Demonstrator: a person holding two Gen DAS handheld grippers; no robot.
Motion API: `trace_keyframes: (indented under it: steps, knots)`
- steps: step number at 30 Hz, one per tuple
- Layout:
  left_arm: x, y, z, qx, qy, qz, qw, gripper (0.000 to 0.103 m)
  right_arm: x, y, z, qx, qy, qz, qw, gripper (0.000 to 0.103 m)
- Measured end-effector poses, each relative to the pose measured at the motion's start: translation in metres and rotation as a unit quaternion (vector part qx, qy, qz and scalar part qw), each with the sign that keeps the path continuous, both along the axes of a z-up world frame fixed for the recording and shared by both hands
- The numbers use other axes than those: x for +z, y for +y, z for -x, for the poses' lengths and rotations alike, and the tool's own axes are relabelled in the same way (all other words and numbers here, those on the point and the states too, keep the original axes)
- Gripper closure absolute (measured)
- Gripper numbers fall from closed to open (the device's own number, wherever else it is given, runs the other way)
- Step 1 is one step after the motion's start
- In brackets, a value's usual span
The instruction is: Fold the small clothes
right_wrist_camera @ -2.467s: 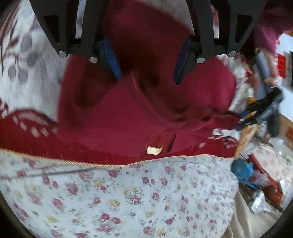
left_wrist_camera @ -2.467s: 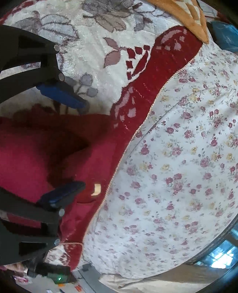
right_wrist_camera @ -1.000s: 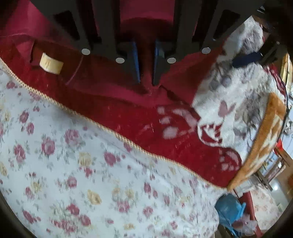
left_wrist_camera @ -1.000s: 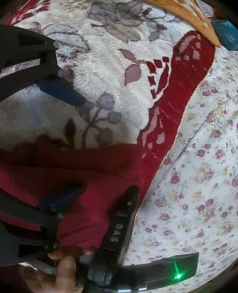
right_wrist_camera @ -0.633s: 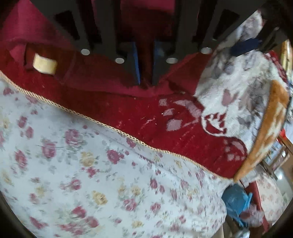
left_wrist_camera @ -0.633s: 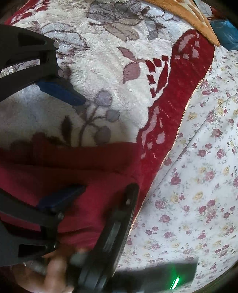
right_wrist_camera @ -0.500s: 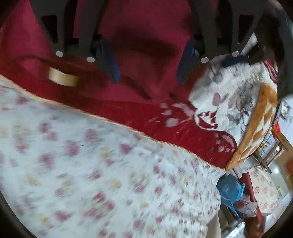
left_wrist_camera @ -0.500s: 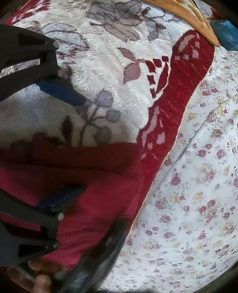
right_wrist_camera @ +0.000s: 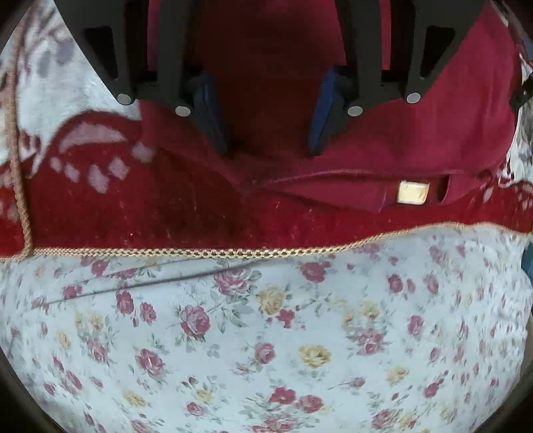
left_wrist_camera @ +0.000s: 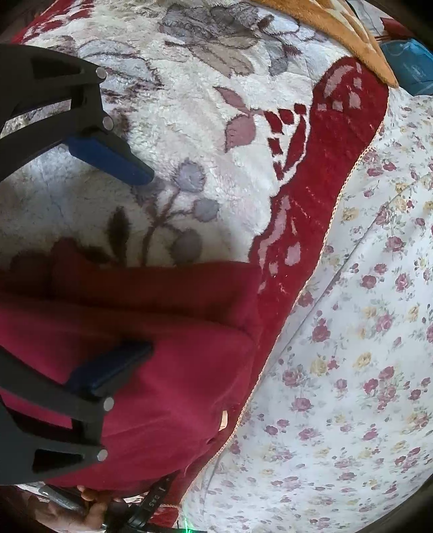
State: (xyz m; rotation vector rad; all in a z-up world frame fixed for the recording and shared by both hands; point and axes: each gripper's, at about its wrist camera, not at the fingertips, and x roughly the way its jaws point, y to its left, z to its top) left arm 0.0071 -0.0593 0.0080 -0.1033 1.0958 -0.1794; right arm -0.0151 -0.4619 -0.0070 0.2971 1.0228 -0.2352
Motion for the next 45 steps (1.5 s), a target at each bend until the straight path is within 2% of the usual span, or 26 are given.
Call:
trace_keyframes:
  steps: [2, 6, 8, 9, 10, 11, 12, 13, 16, 17, 20, 23, 28, 31, 34, 36, 39, 42, 45]
  knots:
    - [0.0, 0.0, -0.001, -0.001, 0.001, 0.0, 1.0, 0.008, 0.004, 0.008, -0.004, 0.007, 0.003, 0.015, 1.0, 0.05]
    - [0.001, 0.004, 0.001, 0.002, 0.003, 0.005, 1.0, 0.008, 0.027, 0.005, 0.014, -0.003, -0.024, -0.002, 1.0, 0.049]
    - [0.002, 0.004, 0.001, 0.001, 0.002, 0.004, 1.0, 0.008, 0.04, 0.003, 0.031, -0.014, -0.046, 0.003, 0.999, 0.045]
    - [0.003, 0.004, 0.002, 0.001, 0.002, 0.004, 1.0, 0.008, 0.042, -0.001, 0.036, -0.022, -0.05, 0.011, 0.998, 0.036]
    - [0.003, 0.004, 0.003, 0.0, 0.001, 0.004, 1.0, 0.008, 0.039, -0.004, 0.038, -0.03, -0.041, 0.022, 0.998, 0.032]
    - [0.004, 0.004, 0.004, 0.0, 0.0, 0.004, 1.0, 0.008, 0.034, -0.007, 0.038, -0.03, -0.025, 0.024, 0.999, 0.032]
    - [0.004, 0.004, 0.005, -0.002, 0.0, 0.004, 1.0, 0.008, 0.019, -0.012, 0.034, -0.025, 0.013, 0.015, 0.999, 0.032]
    - [0.005, 0.003, 0.006, -0.003, -0.001, 0.004, 1.0, 0.008, 0.011, -0.015, 0.034, -0.022, 0.03, -0.001, 0.999, 0.032]
    - [0.009, 0.003, 0.011, -0.005, -0.006, 0.004, 1.0, 0.008, 0.029, -0.011, 0.042, -0.031, 0.008, 0.004, 0.999, 0.032]
    - [0.01, 0.003, 0.013, -0.007, -0.007, 0.004, 0.9999, 0.008, 0.043, -0.003, 0.045, -0.025, -0.013, 0.005, 1.0, 0.032]
    - [0.014, 0.002, 0.017, -0.011, -0.014, 0.004, 0.9998, 0.008, 0.069, 0.023, 0.048, 0.004, -0.036, 0.008, 0.999, 0.028]
    - [0.019, 0.002, 0.022, -0.014, -0.02, 0.002, 0.9997, 0.008, 0.078, 0.057, 0.047, 0.048, -0.044, -0.007, 0.998, 0.026]
    - [0.023, 0.011, 0.036, -0.011, -0.02, 0.001, 0.9997, 0.008, 0.06, 0.129, 0.035, 0.125, -0.023, -0.065, 0.99, 0.026]
    - [0.02, 0.021, 0.048, -0.005, -0.003, 0.021, 0.9998, 0.008, 0.05, 0.175, 0.024, 0.168, -0.012, -0.079, 0.983, 0.026]
    - [0.02, 0.026, 0.061, -0.008, -0.007, 0.012, 0.9999, 0.008, 0.045, 0.21, 0.018, 0.185, -0.018, -0.082, 0.979, 0.026]
    - [0.016, 0.031, 0.068, -0.001, -0.01, -0.002, 0.9999, 0.008, 0.045, 0.224, 0.011, 0.193, -0.022, -0.078, 0.978, 0.026]
    - [0.011, 0.035, 0.072, 0.0, 0.0, 0.016, 0.9999, 0.008, 0.045, 0.249, -0.008, 0.215, -0.019, -0.038, 0.976, 0.026]
    - [0.009, 0.035, 0.071, -0.009, 0.001, 0.016, 0.9998, 0.008, 0.045, 0.267, -0.019, 0.237, -0.019, 0.025, 0.971, 0.044]
    - [0.006, 0.035, 0.067, -0.01, 0.007, 0.02, 0.9997, 0.008, 0.043, 0.273, -0.036, 0.238, -0.019, 0.036, 0.97, 0.044]
